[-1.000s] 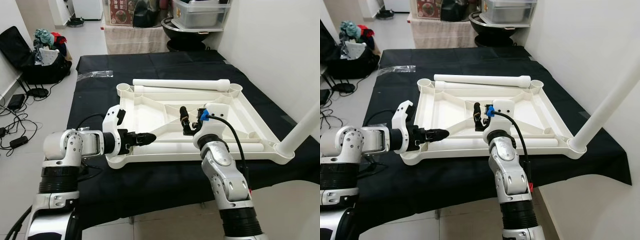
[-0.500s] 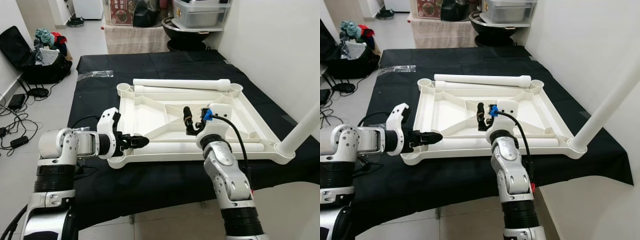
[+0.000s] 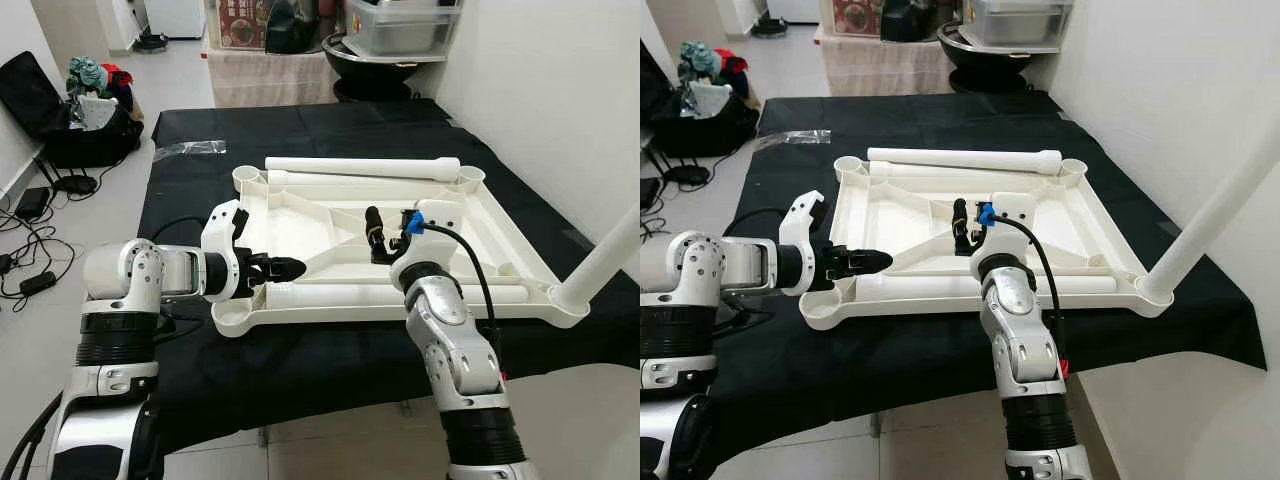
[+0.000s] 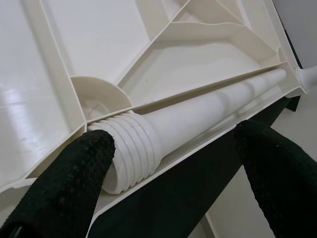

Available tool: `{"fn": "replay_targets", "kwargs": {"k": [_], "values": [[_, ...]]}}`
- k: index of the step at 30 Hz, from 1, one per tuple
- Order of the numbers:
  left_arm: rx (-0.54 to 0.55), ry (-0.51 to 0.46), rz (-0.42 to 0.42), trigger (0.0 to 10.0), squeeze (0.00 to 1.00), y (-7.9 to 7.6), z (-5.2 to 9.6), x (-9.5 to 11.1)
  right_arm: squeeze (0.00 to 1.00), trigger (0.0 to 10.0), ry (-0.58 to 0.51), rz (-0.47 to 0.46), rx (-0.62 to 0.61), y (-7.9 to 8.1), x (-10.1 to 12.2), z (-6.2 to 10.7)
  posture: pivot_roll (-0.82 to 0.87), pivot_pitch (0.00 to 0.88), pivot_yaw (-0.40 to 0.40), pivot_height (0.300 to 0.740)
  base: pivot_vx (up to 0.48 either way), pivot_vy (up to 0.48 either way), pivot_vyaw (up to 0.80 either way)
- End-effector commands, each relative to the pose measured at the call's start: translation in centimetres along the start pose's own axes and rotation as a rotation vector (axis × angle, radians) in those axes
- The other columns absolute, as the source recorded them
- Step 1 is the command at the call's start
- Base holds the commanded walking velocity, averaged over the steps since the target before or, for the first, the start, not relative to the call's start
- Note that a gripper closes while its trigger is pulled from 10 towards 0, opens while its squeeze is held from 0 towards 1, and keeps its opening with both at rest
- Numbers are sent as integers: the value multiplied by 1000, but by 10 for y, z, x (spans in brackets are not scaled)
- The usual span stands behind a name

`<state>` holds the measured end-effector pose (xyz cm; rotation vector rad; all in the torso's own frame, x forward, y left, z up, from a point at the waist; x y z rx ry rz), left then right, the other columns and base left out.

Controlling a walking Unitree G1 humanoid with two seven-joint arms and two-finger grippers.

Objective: Building children table

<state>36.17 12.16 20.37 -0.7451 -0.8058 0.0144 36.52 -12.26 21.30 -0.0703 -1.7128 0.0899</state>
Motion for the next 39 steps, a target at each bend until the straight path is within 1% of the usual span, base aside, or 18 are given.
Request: {"fn": "replay_targets", "kwargs": {"k": [1, 3, 6, 9, 14, 17, 20, 22, 24, 27, 28, 30, 31, 39], "values": [[21, 32, 16, 10000, 0, 2, -4, -6, 0, 10000, 3, -13, -3, 0, 2, -1, 78, 100, -65, 740, 0, 0, 0], [21, 53, 16, 10000, 0, 3, -5, -11, 0, 10000, 5, -16, -5, -1, 2, -1, 77, 100, -63, 740, 0, 0, 0], [30, 58, 16, 10000, 0, 5, -6, -13, 0, 10000, 6, -16, -6, -1, 2, 0, 76, 103, -65, 740, 0, 0, 0], [46, 78, 17, 10000, 0, 10, -10, -21, 0, 10000, 6, -17, -9, -2, 2, 0, 71, 103, -61, 740, 0, 0, 0], [43, 78, 34, 10000, 0, 12, -12, -22, 0, 10000, 3, -19, -11, -2, 4, 0, 65, 108, -60, 740, 0, 0, 0], [49, 51, 49, 10000, 0, 18, -15, -19, 0, 10000, -11, -19, -20, -5, 10, 0, 58, 115, -58, 740, 0, 0, 0], [47, 44, 49, 10000, 0, 19, -16, -18, 0, 10000, -16, -21, -23, -6, 12, -1, 58, 115, -58, 740, 0, 0, 0], [50, 27, 64, 10000, 0, 23, -17, -16, 0, 10000, -44, -25, -32, -8, 22, -2, 51, 119, -59, 740, 0, 0, 0], [50, 27, 64, 10000, 0, 23, -17, -16, 0, 10000, -44, -25, -32, -8, 22, -2, 51, 119, -59, 740, 0, 0, 0], [32, 24, 84, 10000, 0, 23, -20, -18, 0, 10000, -97, -37, -41, -11, 43, -5, 47, 123, -58, 740, 0, 0, 0], [32, 24, 84, 10000, 0, 23, -20, -18, 0, 10000, -97, -37, -41, -11, 43, -5, 47, 123, -58, 740, 0, 0, 0], [24, 27, 104, 10000, 0, 23, -23, -21, 0, 10000, -113, -44, -44, -12, 50, -7, 42, 125, -56, 740, 0, 0, 0], [17, 29, 122, 10000, 0, 22, -25, -22, 0, 10000, -116, -47, -46, -13, 51, -7, 42, 125, -56, 740, 0, 0, 0], [-3, 41, 143, 10000, 0, 19, -32, -28, 0, 10000, -112, -50, -55, -15, 52, -6, 35, 138, -53, 740, 0, 0, 0]]}}
Point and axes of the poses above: a point about 5 cm out from each wrist's last joint towards the gripper, its own z axis pointing back from the gripper into the wrist, its own x axis along the axis of the wrist's last joint, y = z × x, the point moved 3 cm from there along -z, pointing out of the wrist towards the gripper, and after that the axes turned 11 degrees about z, right-handed, at the moved point
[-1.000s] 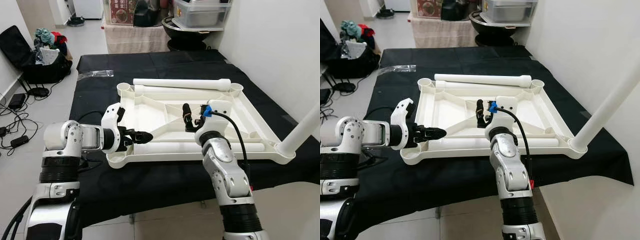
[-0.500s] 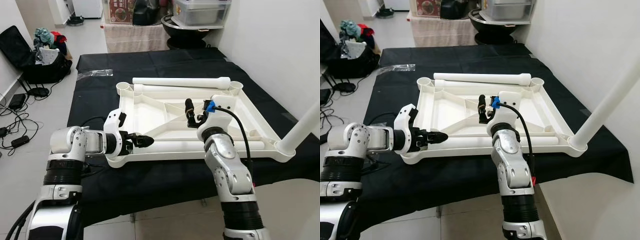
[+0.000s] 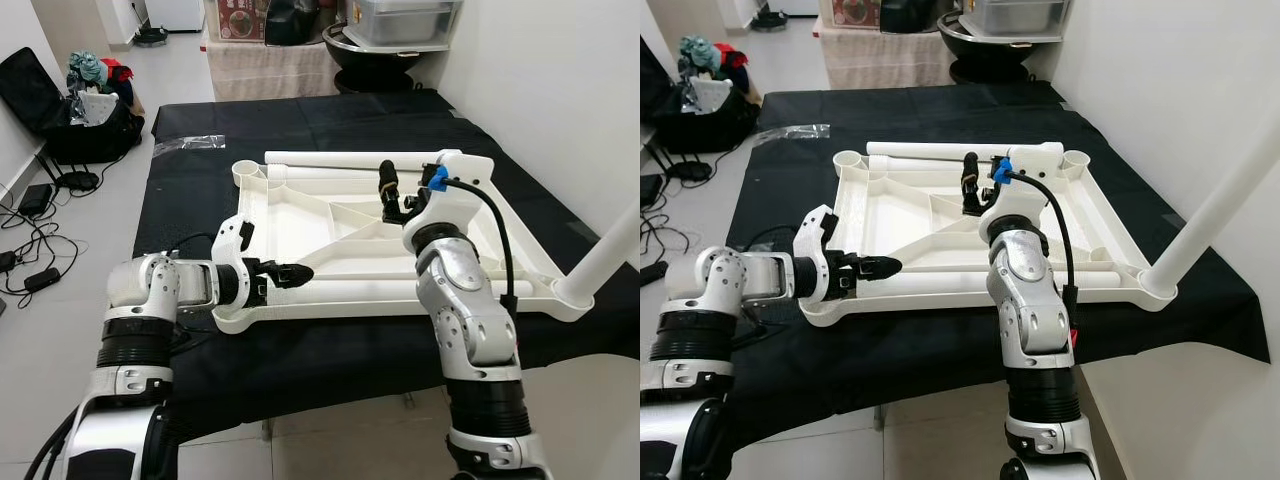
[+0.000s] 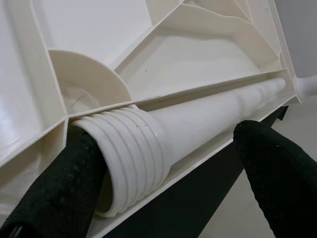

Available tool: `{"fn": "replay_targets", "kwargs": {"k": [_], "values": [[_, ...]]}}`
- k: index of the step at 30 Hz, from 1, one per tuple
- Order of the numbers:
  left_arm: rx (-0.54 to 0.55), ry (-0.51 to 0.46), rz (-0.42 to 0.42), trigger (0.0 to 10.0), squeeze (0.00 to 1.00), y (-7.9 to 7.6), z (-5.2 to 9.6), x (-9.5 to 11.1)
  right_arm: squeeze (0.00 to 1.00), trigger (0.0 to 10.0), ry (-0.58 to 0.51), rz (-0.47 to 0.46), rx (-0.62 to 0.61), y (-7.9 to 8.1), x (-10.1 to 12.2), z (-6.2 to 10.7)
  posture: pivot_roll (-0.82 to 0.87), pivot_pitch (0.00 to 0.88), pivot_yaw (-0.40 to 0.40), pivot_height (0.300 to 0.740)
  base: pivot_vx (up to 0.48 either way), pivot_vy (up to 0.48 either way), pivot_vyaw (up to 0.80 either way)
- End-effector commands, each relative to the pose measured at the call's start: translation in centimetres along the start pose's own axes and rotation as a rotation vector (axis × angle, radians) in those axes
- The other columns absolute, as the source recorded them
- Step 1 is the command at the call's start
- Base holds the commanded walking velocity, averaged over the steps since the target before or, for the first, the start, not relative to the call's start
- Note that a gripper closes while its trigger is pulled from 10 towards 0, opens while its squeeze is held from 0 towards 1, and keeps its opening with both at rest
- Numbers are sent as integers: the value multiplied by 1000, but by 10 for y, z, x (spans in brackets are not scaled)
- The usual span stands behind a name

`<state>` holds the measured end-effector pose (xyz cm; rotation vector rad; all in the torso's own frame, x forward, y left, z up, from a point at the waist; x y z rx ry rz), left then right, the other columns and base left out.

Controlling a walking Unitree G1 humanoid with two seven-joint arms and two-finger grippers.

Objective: Building children table

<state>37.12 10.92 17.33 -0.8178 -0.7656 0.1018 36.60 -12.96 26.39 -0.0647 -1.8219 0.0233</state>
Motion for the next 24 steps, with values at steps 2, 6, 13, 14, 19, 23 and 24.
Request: {"fn": "replay_targets", "kwargs": {"k": [2, 6, 13, 14, 19, 23, 24], "values": [[25, 42, 37, 10000, 0, 8, -6, -11, 0, 10000, -5, -9, -11, -3, 3, 2, 33, 144, -50, 740, 0, 0, 0], [10, 46, 38, 10000, 0, 6, -10, -12, 0, 10000, 0, -12, -11, -3, 4, 3, 29, 153, -48, 740, 0, 0, 0], [-15, 45, 44, 10000, 0, 0, -19, -13, 0, 10000, 8, -16, -7, -2, 5, 5, 21, 169, -39, 740, 0, 0, 0], [-19, 38, 54, 10000, 0, -1, -21, -13, 0, 10000, 8, -17, -8, -2, 5, 5, 20, 170, -40, 740, 0, 0, 0], [-42, 16, 71, 10000, 0, -4, -24, -11, 0, 10000, 10, -15, -4, -1, 6, 6, 19, 173, -39, 740, 0, 0, 0], [-90, -9, 82, 10000, 0, -12, -22, -8, 0, 10000, 6, -12, 10, 1, 7, 6, 18, 173, -43, 740, 0, 0, 0], [-96, -19, 69, 10000, 0, -14, -22, -7, 0, 10000, -4, -13, 24, 3, 8, 7, 17, 168, -46, 740, 0, 0, 0]]}}
Point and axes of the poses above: a point about 5 cm out from each wrist's last joint towards the gripper, its own z axis pointing back from the gripper into the wrist, its own x axis along the axis of the wrist's last joint, y = z × x, the point moved 3 cm from there along -z, pointing out of the wrist towards the gripper, and after that the axes turned 11 degrees about z, right-handed, at the moved point
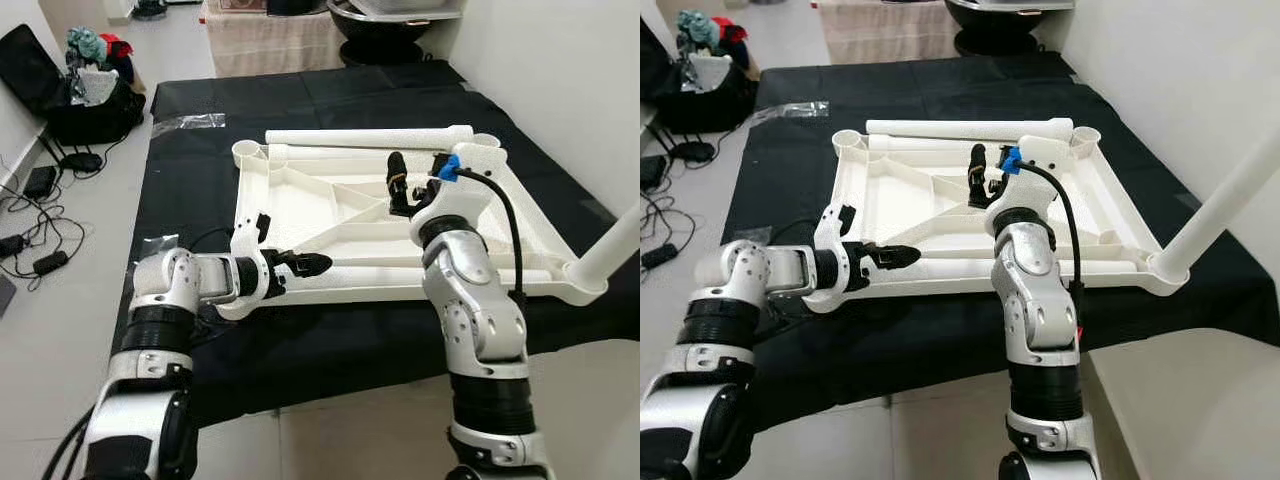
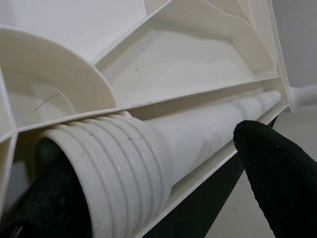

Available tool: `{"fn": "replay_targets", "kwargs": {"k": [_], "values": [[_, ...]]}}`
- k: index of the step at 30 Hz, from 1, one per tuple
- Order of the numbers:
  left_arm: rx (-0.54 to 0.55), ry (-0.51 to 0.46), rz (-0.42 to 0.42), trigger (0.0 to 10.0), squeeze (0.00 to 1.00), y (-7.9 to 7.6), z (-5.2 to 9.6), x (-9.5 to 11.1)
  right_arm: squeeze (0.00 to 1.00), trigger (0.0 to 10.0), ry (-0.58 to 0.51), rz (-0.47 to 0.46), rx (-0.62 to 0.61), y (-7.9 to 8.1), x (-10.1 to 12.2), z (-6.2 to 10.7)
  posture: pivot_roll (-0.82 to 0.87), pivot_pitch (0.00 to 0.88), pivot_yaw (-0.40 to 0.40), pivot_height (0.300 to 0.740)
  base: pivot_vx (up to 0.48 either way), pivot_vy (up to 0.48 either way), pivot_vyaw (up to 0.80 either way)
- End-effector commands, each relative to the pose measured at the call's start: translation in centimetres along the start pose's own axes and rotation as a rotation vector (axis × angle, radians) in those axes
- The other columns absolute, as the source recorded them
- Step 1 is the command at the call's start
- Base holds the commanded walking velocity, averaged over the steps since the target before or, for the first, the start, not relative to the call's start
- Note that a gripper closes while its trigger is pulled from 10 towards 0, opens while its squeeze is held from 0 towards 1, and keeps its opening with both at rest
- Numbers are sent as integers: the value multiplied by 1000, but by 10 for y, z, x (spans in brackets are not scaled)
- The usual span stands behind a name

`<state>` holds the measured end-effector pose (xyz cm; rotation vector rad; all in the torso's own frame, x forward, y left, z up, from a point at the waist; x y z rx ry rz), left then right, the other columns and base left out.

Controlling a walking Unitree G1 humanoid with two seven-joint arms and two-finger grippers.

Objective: Building children table

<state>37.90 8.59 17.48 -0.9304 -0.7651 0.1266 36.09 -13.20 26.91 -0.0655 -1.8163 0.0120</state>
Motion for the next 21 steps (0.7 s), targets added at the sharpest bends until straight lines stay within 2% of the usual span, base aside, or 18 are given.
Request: {"fn": "replay_targets", "kwargs": {"k": [1, 6, 9, 11, 12, 13, 16, 21], "values": [[-14, -20, 8, 10000, 0, 1, -2, -3, 0, 10000, -18, -9, 45, 7, 3, 5, 17, 168, -46, 740, 0, 0, 0], [-28, -36, -1, 10000, 0, -2, -2, -2, 0, 10000, -42, -1, 84, 11, 3, 11, 18, 164, -47, 740, 0, 0, 0], [-33, -43, 1, 10000, 0, -3, -1, -3, 0, 10000, -87, 35, 115, 8, -2, 24, 21, 158, -49, 740, 0, 0, 0], [-33, -43, 1, 10000, 0, -3, -1, -3, 0, 10000, -87, 35, 115, 8, -2, 24, 21, 158, -49, 740, 0, 0, 0], [-28, -46, -5, 10000, 0, -2, -1, -4, 0, 10000, -101, 61, 129, 5, -6, 33, 20, 154, -49, 740, 0, 0, 0], [-28, -46, -5, 10000, 0, -2, -1, -4, 0, 10000, -101, 61, 129, 5, -6, 33, 20, 154, -49, 740, 0, 0, 0], [-31, -75, -2, 10000, 0, -2, 1, -2, 0, 10000, -94, 159, 173, -7, -23, 56, 12, 152, -44, 740, 0, 0, 0], [-31, -99, -1, 10000, 0, -2, 2, -1, 0, 10000, -68, 204, 187, -14, -35, 67, 12, 150, -42, 740, 0, 0, 0]]}}
Point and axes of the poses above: a point about 5 cm out from each wrist's last joint towards the gripper, its own z axis pointing back from the gripper into the wrist, its own x axis along the axis of the wrist's last joint, y = z × x, the point moved 3 cm from there along -z, pointing out of the wrist towards the gripper, and after that the axes turned 11 degrees about z, right-handed, at the moved point
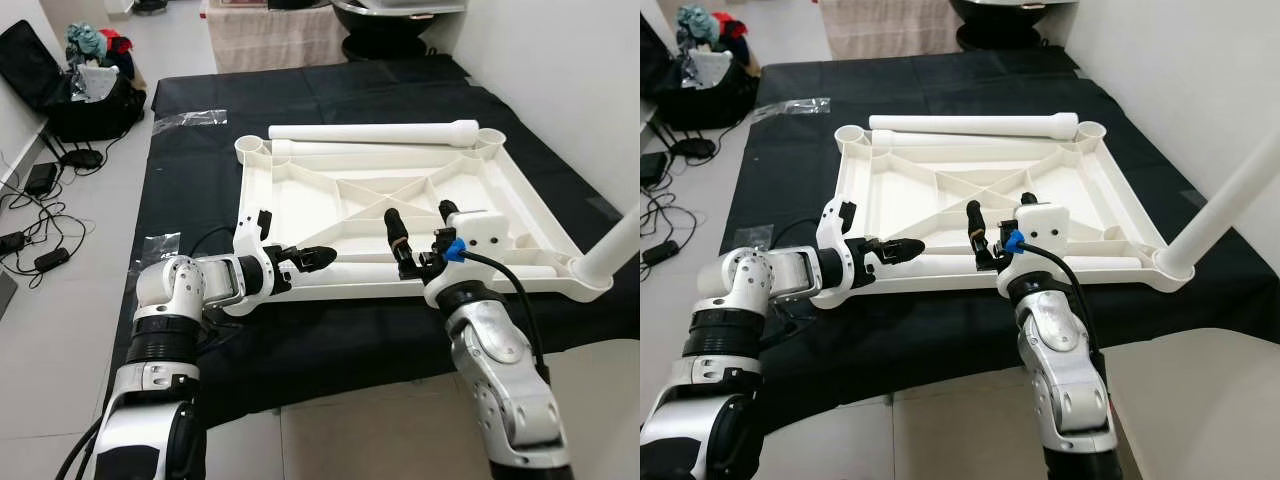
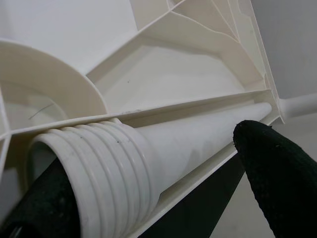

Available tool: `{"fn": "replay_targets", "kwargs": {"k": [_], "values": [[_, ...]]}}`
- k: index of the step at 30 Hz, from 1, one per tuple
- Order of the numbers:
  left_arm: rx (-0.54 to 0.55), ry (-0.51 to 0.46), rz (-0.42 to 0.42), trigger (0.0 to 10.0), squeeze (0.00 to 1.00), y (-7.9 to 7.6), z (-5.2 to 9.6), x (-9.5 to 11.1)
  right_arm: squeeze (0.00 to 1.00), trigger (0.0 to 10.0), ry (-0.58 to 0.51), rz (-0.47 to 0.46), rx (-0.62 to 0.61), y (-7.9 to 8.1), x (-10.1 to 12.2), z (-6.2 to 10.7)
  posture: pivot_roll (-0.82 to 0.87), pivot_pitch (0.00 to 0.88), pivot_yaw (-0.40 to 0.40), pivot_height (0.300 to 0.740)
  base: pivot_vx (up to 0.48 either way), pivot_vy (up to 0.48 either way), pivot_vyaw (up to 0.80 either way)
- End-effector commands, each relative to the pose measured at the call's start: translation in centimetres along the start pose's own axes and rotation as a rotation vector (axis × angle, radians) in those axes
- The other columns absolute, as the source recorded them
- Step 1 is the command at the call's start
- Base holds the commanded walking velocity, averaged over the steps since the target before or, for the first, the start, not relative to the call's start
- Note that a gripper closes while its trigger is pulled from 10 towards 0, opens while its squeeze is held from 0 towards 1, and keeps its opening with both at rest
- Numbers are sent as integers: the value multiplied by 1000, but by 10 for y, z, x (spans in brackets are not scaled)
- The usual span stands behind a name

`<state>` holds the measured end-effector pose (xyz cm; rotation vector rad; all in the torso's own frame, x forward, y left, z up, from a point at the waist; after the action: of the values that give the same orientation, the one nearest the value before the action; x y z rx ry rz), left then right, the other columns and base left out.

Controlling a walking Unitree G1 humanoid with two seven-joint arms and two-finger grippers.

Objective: Building children table

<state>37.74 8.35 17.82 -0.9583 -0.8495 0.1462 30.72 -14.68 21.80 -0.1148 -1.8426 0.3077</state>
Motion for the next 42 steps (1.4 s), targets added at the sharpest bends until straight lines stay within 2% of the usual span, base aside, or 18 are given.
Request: {"fn": "replay_targets", "kwargs": {"k": [1, 2, 3, 4, 5, 19, 27, 33, 42], "values": [[2, -19, 7, 9882, 0, 3, 2, -2, 0, 10000, -14, 22, 10, 0, 1, 5, 12, 150, -42, 740, 0, 0, 0], [2, -19, 7, 9882, 0, 3, 2, -2, 0, 10000, -14, 22, 10, 0, 1, 5, 12, 150, -42, 740, 0, 0, 0], [-1, -22, 6, 471, 0, 3, 1, -3, 0, 10000, -8, 26, 6, -1, -1, 5, 9, 154, -39, 740, 0, 0, 0], [-1, -22, 6, 471, 0, 3, 1, -3, 0, 10000, -8, 26, 6, -1, -1, 5, 9, 154, -39, 740, 0, 0, 0], [-22, -36, 2, 0, 0, -1, 2, -4, 0, 10000, -4, 27, -5, -2, -2, 6, 9, 158, -40, 740, 0, 0, 0], [-22, -80, 5, 0, 0, -4, 5, 5, 0, 10000, 6, 4, -10, 1, -3, 0, 14, 163, -47, 740, 0, 0, 0], [-44, -140, -29, 0, 0, -17, 14, 15, 0, 10000, -24, -10, -11, 5, 6, -7, 20, 159, -52, 740, 0, 0, 0], [-59, -210, -63, 0, 0, -28, 27, 27, 0, 10000, -45, -34, -26, 4, 13, -14, 25, 157, -55, 740, 0, 0, 0], [2, -209, -93, 0, 0, -21, 39, 19, 0, 10000, -36, -68, -29, 3, 13, -20, 31, 159, -60, 740, 0, 0, 0]]}}
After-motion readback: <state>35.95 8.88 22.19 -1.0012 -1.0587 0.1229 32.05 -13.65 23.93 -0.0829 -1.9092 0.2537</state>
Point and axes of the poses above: a point about 5 cm out from each wrist's last joint towards the gripper, its own z axis pointing back from the gripper into the wrist, its own x axis along the axis of the wrist's last joint, y = z × x, the point moved 3 cm from there along -z, pointing out of the wrist towards the gripper, and after that the axes turned 11 degrees about z, right-handed, at the moved point
